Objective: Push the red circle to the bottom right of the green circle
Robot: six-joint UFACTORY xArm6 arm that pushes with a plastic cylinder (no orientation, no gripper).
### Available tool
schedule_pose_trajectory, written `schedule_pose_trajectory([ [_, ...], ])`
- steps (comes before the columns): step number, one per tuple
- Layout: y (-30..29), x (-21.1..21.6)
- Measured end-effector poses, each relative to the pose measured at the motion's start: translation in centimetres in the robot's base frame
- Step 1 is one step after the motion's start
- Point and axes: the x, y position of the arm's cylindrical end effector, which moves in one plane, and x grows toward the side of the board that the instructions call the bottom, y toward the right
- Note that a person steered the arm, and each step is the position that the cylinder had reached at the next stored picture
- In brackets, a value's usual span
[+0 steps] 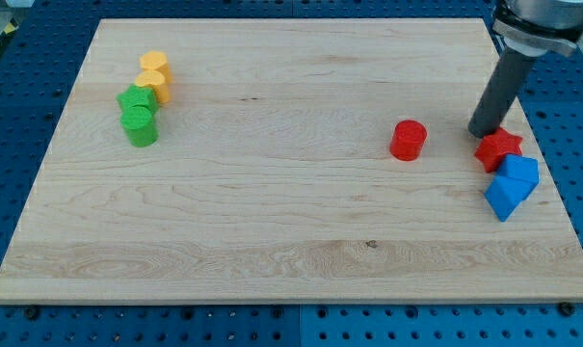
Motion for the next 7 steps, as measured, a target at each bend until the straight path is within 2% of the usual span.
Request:
schedule_pose_trajectory([
  [1, -5.7, 2.6],
  [2, -13.9, 3.1],
  [3, -13.9, 3.1],
  [4, -8.6, 2.9],
  [5, -5.6, 0.2],
  [6, -8.9, -2.0],
  [7, -16.3, -1.1],
])
